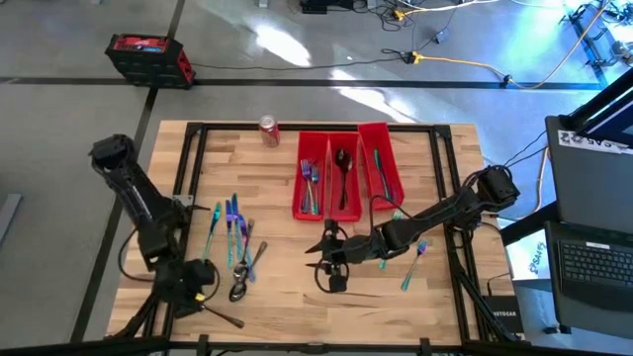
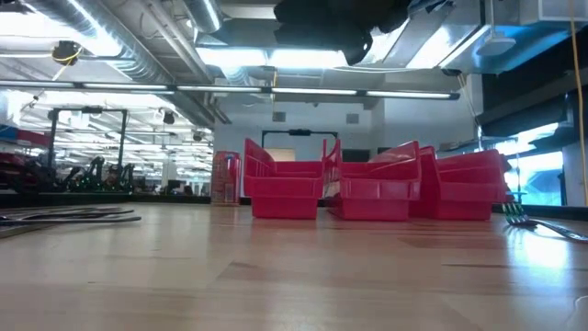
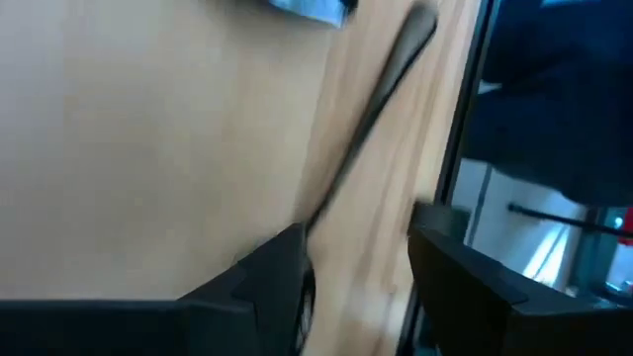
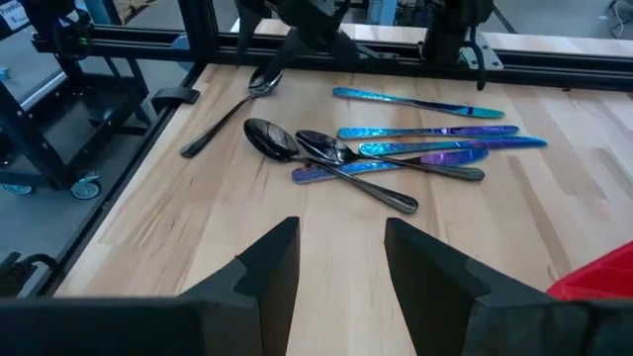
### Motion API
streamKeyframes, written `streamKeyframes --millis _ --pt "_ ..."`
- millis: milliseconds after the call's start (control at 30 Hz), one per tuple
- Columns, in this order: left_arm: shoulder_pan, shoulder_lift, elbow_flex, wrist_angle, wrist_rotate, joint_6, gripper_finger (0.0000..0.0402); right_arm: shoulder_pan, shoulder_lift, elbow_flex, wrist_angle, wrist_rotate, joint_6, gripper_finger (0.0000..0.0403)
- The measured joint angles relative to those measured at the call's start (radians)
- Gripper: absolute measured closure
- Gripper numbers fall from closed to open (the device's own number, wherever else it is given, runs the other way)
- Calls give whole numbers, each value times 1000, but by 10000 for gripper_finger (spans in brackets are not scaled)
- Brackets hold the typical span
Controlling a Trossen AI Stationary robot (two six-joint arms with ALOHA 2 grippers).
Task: Sort silverware
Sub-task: Put the black spoon into the center red bin
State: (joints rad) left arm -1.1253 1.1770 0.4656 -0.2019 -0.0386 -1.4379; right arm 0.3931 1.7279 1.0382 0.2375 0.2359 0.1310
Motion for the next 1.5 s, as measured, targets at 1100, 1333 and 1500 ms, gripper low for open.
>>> streamKeyframes --millis 1100,1333,1500 --pt "-32 -1 1 -148 167 3 231 -2 0 2 -48 8 -39 267" --pt "-32 0 1 -136 179 6 263 0 6 3 -55 -28 -104 281" --pt "-32 0 0 -114 182 23 293 0 9 3 -47 -29 -105 290"
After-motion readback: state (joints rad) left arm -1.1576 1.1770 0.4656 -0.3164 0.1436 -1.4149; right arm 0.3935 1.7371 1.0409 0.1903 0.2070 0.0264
